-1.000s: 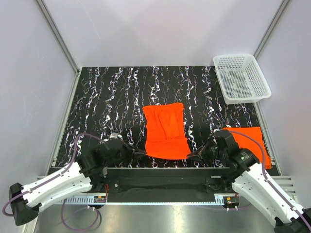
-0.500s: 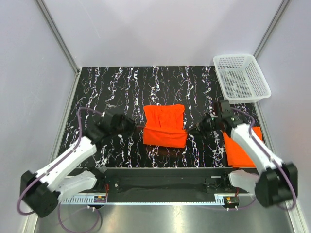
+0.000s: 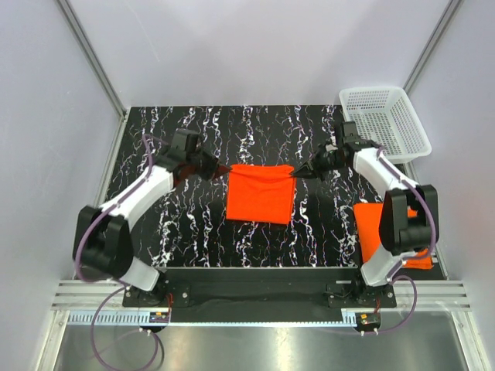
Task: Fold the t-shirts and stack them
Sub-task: Fold the tshirt
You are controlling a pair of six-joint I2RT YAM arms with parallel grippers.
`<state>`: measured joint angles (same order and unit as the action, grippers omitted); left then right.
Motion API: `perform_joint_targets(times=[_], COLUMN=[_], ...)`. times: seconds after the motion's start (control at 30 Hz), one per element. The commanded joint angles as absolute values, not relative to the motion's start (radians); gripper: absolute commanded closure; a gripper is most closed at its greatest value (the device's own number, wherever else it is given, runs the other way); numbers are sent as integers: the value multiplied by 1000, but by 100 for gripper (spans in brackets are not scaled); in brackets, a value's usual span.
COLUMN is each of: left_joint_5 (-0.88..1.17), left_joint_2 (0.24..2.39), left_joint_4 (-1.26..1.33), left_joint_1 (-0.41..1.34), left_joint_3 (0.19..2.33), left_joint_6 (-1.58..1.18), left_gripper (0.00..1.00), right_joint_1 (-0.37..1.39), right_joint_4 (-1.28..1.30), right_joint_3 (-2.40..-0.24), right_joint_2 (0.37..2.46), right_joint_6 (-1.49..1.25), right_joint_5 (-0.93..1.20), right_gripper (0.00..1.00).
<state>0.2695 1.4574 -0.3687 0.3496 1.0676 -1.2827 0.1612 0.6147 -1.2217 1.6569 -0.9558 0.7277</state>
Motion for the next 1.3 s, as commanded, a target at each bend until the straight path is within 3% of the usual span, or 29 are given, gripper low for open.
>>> perform_joint_targets(times=[0.0, 0.73, 0.77, 0.8, 0.87, 0.97, 1.03, 1.13, 1.27], left_joint_5=[350, 482, 479, 479, 463, 416, 373, 310, 363], left_joint_2=[1541, 2009, 2041, 2066, 2165, 2248, 2240, 2132, 2004], left_joint_4=[-316, -285, -287, -294, -389, -536, -604, -614, -608], left_joint_1=[319, 216, 216, 216, 215, 215, 221, 239, 264], left_joint_3=[1185, 1555, 1607, 1641, 1786, 1972, 2025, 1964, 1780], left_joint_6=[-1232, -1147, -1138, -1109, -1060, -948, -852, -782, -750], left_gripper=[100, 100, 97, 92, 84, 64, 62, 52, 49], right_joint_1=[127, 87, 87, 87, 87, 86, 86, 86, 87], right_joint_4=[606, 603, 601, 603, 604, 641, 664, 699, 707], right_joint_3=[-1314, -1634, -1646, -1676, -1724, -1839, -1903, -1960, -2029], right_joint_2=[1727, 2080, 2088, 2115, 2182, 2223, 2220, 2229, 2322], right_joint_6=[-911, -844, -838, -818, -778, -689, -620, -546, -515], right_joint_5=[796, 759, 747, 712, 680, 614, 566, 526, 537], right_gripper=[100, 96, 94, 80, 75, 47, 41, 35, 33])
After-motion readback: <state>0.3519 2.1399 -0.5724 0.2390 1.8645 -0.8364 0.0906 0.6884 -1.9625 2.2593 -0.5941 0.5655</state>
